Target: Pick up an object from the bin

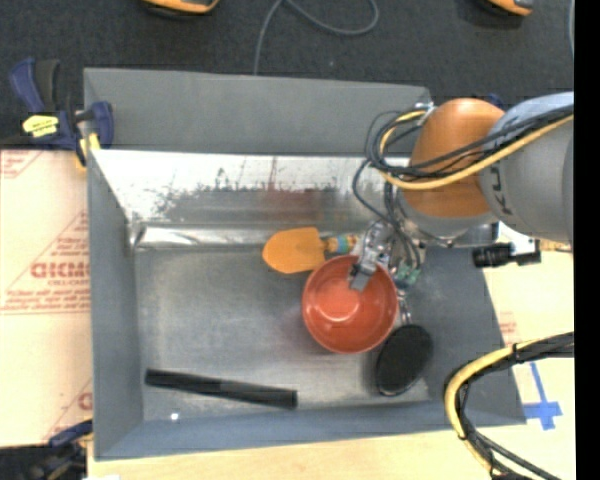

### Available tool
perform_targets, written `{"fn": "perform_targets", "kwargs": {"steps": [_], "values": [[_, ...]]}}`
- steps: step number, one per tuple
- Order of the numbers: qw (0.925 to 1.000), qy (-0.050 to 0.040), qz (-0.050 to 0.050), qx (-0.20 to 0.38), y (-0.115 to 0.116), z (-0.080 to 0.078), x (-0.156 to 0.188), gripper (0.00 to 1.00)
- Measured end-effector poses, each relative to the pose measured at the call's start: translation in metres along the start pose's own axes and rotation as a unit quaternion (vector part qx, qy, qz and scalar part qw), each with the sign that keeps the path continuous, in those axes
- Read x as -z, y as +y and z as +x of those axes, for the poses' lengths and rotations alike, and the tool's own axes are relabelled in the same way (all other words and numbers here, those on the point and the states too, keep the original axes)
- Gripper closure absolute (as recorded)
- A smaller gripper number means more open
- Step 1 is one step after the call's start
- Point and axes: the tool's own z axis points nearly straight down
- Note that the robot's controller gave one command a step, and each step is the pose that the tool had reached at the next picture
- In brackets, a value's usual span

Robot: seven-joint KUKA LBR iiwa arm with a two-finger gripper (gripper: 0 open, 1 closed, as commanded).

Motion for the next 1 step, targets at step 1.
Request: {"fn": "perform_targets", "kwargs": {"steps": [1], "values": [[0.9998,0.0,0.0,0.02,0.0029,-0.0033,0.0587,1.0]]}}
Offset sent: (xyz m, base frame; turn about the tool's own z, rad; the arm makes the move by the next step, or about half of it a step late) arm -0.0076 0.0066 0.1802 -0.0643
